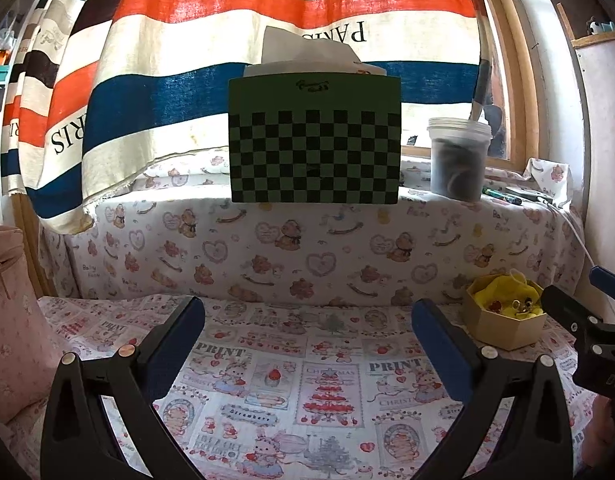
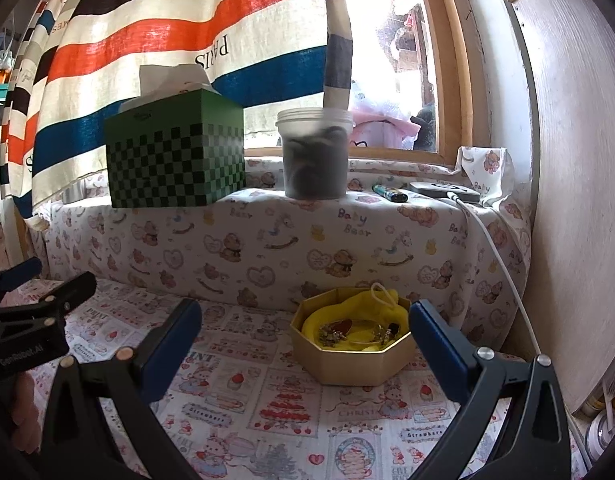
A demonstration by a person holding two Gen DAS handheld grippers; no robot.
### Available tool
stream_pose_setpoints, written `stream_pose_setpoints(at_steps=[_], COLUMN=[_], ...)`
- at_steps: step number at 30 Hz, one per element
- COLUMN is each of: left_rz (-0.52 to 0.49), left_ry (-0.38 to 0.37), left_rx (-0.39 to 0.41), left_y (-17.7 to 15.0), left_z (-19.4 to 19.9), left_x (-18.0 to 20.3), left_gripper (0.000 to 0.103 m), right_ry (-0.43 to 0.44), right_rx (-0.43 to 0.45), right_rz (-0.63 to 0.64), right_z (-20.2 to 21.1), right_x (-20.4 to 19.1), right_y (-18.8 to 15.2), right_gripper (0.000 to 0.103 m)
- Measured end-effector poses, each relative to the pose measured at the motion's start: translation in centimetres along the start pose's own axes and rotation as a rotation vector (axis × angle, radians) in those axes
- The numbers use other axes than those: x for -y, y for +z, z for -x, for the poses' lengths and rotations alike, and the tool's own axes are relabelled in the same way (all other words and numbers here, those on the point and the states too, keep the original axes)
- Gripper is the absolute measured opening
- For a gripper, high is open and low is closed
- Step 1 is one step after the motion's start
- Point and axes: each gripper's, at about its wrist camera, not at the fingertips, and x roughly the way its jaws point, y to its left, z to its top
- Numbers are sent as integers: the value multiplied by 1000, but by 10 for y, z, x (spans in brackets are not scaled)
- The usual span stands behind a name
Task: Organize jewelry
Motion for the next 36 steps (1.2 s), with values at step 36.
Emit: stream_pose_setpoints(at_steps=[36], left_rz=[-6], left_ry=[8], left_rx=[-12], left_y=[-1], left_z=[-3], left_x=[-1], left_gripper=[103], right_ry=[-1], right_rx=[-8], right_rz=[-3], right_z=[-3], right_x=[0], right_y=[-1], right_gripper=[103])
